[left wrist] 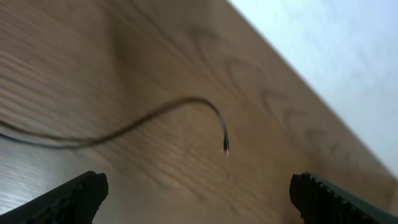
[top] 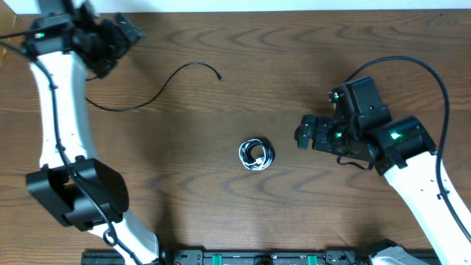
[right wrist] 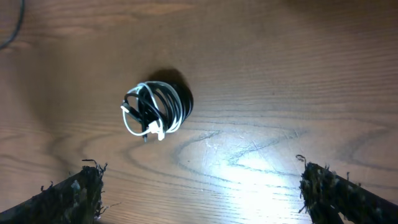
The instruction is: Untangle cables
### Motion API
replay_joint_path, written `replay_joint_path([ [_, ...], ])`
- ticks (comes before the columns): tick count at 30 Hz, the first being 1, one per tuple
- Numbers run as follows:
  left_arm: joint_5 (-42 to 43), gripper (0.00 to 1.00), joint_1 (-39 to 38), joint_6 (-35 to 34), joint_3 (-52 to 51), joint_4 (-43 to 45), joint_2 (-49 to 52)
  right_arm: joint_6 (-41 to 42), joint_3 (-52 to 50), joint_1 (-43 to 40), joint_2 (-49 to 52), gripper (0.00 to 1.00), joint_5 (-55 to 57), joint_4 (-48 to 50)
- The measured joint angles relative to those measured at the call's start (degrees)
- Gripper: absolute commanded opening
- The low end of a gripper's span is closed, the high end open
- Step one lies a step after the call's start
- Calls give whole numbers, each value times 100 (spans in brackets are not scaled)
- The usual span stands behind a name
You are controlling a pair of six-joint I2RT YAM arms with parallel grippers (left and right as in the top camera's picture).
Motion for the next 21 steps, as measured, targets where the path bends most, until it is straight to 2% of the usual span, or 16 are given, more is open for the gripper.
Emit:
replay_joint_path([
  [12,-544,98,-1084,-22,-262,-612,2,0,-4,72,234,99,-2,-7],
  [21,-1283,98,-1416,-1067,-1182,-710,2,0,-4,72,236,99,-17,-7],
])
